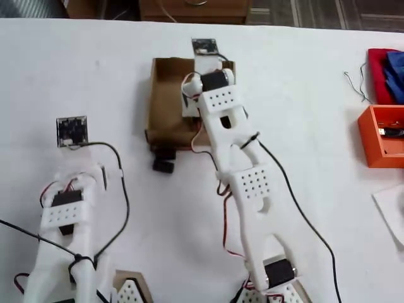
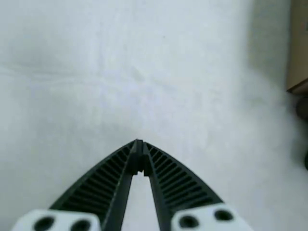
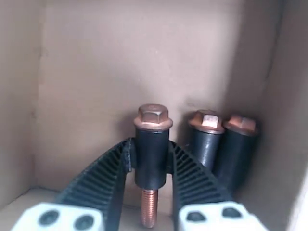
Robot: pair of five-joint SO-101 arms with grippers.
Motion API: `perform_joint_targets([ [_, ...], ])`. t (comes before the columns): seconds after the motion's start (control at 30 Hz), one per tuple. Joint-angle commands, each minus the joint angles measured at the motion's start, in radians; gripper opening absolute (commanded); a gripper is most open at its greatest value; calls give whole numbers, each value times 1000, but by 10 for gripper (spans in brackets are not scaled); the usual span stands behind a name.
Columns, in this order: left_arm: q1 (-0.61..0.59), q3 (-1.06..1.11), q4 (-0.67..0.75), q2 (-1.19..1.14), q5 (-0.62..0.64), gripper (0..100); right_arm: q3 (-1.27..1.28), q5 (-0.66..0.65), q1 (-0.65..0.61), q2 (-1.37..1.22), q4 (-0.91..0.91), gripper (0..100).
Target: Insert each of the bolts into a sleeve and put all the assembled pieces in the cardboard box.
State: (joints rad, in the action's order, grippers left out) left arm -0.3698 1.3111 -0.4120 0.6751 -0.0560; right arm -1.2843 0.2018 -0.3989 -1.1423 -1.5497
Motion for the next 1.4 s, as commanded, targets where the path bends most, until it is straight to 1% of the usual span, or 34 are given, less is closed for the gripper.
perform_joint_targets([
  [0.0,11,-5,17,2,-9,27,-32,8,10,-5,-2,20],
  [0.5,11,-5,17,2,-9,27,-29,8,8,-25,1,29],
  [0.7,11,-5,17,2,-9,27,-32,8,10,-16,-8,169],
  [0.77,11,-5,17,2,-9,27,-37,6,10,-10,-13,187],
  [1.0,11,-5,17,2,-9,27,-141,6,7,38,-56,187],
  [1.27,11,-5,17,2,-9,27,-384,3,10,99,-206,187],
  [1.37,11,-5,17,2,-9,27,-365,-2,4,170,-216,187],
])
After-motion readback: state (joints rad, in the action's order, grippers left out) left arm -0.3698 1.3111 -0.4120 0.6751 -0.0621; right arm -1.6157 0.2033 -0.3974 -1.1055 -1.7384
